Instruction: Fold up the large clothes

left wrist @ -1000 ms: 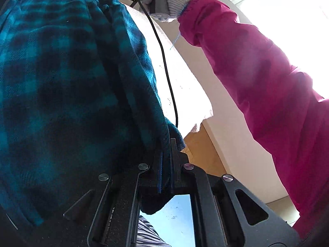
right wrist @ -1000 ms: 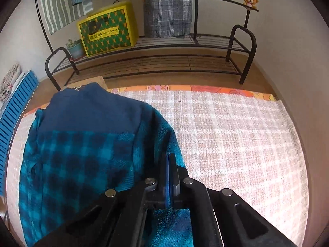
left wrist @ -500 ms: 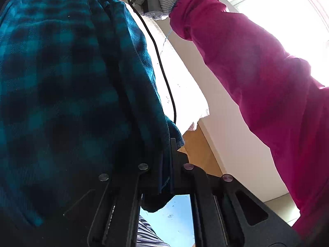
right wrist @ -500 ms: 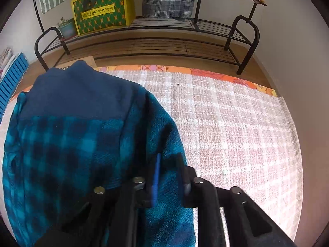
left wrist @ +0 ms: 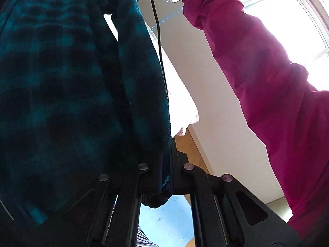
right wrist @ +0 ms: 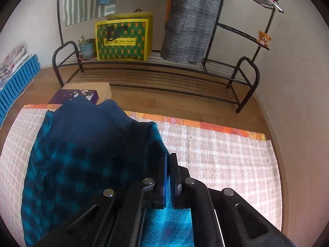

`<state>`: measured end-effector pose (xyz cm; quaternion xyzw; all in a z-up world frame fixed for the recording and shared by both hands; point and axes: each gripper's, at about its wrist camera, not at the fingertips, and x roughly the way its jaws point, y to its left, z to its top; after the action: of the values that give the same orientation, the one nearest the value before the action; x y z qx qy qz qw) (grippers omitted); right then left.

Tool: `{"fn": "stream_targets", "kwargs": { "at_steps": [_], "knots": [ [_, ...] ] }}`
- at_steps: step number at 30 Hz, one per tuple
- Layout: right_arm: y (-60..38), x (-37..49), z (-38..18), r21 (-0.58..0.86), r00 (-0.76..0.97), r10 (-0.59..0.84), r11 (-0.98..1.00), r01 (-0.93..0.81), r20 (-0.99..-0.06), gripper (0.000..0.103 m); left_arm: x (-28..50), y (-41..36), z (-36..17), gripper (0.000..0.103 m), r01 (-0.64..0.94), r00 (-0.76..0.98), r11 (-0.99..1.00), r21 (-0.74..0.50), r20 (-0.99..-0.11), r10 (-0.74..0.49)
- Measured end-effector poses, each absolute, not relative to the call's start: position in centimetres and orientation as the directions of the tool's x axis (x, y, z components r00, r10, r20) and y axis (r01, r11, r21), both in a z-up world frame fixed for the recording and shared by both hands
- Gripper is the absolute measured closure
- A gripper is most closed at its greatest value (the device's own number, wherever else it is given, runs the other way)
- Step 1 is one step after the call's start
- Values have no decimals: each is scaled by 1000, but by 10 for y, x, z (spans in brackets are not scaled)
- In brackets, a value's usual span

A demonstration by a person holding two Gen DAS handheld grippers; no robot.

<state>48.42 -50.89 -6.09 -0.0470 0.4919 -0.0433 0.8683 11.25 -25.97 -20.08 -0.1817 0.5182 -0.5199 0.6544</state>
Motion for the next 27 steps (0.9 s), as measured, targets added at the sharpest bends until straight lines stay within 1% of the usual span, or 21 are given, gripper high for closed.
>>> {"fn": "stream_targets", "kwargs": {
  "at_steps": [3,10,11,13,14,16,20,21,22,23,27],
  "knots": [
    [-472,498,-80,-152,497,-114,988,-35,-860,103,116,-243,-214,101,432,-64,415,-801,-486,-872],
    [-414,524,-152,-117,425,-49,984,-136,-904,103,124,-228,-250,101,365,-53,489,-792,-542,-839],
    [-411,525,-162,-91,398,-24,985,-149,-917,99,125,-228,-254,101,359,-53,498,-789,-550,-833],
    [-409,526,-174,-64,370,-7,988,-144,-929,86,126,-229,-260,101,354,-58,509,-785,-561,-826],
    [-412,523,-172,-49,376,3,990,-130,-927,78,127,-229,-262,101,355,-61,508,-784,-562,-825],
    [-420,512,-156,20,398,67,993,-120,-915,77,126,-233,-260,101,369,-52,513,-775,-568,-821],
    [-444,471,-103,70,470,112,992,-108,-876,75,123,-236,-258,100,381,-41,535,-754,-592,-805],
    [-452,456,-91,80,484,119,992,-100,-867,75,123,-235,-258,95,375,-41,544,-751,-599,-799],
    [-460,440,-78,102,496,138,990,-99,-857,75,124,-233,-257,86,369,-37,549,-750,-602,-798],
    [-467,422,-67,123,506,156,988,-98,-848,75,124,-230,-256,82,365,-30,551,-751,-601,-799],
    [-501,337,-43,172,525,186,982,-77,-830,74,124,-221,-245,80,366,10,571,-735,-610,-792]
  ]
}}
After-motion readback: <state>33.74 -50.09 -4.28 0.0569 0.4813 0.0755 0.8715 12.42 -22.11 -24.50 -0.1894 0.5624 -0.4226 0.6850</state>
